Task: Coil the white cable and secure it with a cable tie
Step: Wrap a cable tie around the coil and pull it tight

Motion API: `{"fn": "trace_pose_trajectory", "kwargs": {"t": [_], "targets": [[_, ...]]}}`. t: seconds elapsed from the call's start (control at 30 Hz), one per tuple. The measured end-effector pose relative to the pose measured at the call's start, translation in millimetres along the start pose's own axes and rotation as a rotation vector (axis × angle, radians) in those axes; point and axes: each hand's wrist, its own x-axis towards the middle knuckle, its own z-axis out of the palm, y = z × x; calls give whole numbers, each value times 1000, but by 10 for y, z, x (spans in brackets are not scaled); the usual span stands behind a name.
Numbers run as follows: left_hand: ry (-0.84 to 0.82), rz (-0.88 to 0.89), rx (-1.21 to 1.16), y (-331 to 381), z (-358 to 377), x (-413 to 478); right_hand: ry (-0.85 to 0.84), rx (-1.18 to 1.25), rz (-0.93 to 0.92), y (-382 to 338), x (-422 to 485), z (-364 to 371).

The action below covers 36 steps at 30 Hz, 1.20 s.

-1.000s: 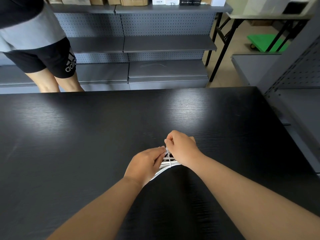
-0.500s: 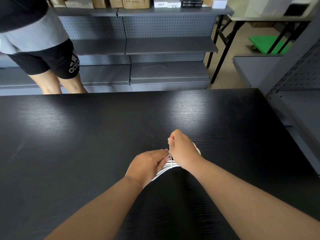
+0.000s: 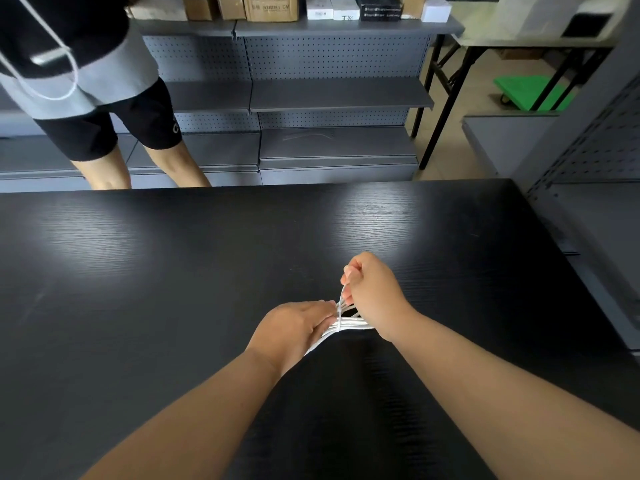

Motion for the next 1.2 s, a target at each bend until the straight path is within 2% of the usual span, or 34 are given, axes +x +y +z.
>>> {"fn": "trace_pose_trajectory", "kwargs": {"t": [0.17, 0.47, 0.6, 0.77, 0.83, 0.97, 1.2], "targets": [[-73, 59, 22, -14, -25, -14, -8, 62, 0, -48, -47, -29], [-82, -3, 54, -19, -16, 28, 55, 261, 38, -77, -99, -60], [-126, -13, 103, -41, -26, 40, 33, 306, 39, -25, -108, -38], [-84, -66, 217, 6, 34, -42, -40, 460, 37, 26, -77, -32], [-80, -93, 243, 34, 33, -65, -90, 388, 43, 57, -90, -46], [-64, -127, 260, 76, 37, -81, -129, 77, -2, 106, -125, -15], [-48, -93, 202, 83, 60, -124, -70, -25, -50, 89, -138, 66]]}}
